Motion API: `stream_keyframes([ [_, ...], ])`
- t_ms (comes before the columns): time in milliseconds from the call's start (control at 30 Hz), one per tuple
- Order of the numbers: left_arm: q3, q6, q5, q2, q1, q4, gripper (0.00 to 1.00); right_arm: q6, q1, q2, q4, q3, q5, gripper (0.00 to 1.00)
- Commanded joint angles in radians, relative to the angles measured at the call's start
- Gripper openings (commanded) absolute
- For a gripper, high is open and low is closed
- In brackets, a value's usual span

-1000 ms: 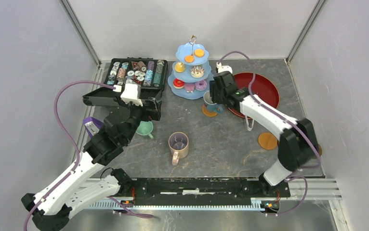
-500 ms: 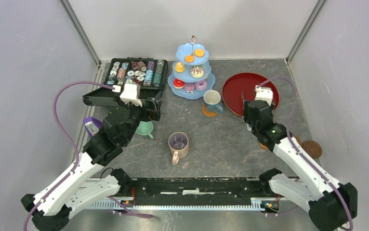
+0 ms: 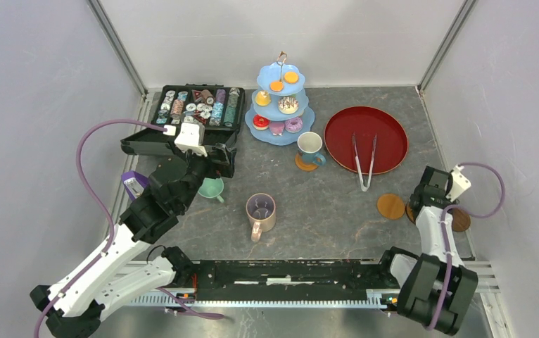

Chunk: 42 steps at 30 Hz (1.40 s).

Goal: Serve the afternoon tea

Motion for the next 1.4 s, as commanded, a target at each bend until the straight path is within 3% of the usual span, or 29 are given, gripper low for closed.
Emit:
stream_keyframes([
  [0,0.03,-0.022,0.006,-0.008,0.001,0.023,1.0,0.079,-0.08,0.047,0.03,-0.014,0.013,0.55],
  [200,0.03,-0.022,0.008,0.001,0.001,0.023,1.0,0.083,-0.081,0.116,0.051,-0.036,0.02,0.42],
  [367,0.028,-0.022,0.009,0.006,0.001,0.023,1.0,0.111,-0.081,0.181,0.0,-0.032,0.029,0.24],
  [533,0.028,-0.024,0.007,0.003,0.001,0.024,1.0,0.064,-0.079,0.201,-0.061,-0.039,0.0,0.19],
  [767,0.028,-0.031,0.015,-0.003,0.001,0.026,1.0,0.059,-0.001,0.084,-0.13,-0.096,-0.202,0.04],
  [900,0.026,-0.031,0.009,-0.012,0.001,0.023,1.0,0.1,0.092,0.039,-0.144,-0.139,-0.276,0.05],
  [1067,0.022,-0.03,0.005,-0.025,0.001,0.024,1.0,0.147,0.255,0.016,-0.138,-0.215,-0.381,0.13],
  [1167,0.022,-0.03,0.007,-0.025,0.001,0.024,1.0,0.198,0.381,-0.007,-0.134,-0.245,-0.391,0.15],
  [1367,0.021,-0.03,0.008,-0.029,0.001,0.025,1.0,0.256,0.511,-0.038,-0.158,-0.246,-0.379,0.17],
])
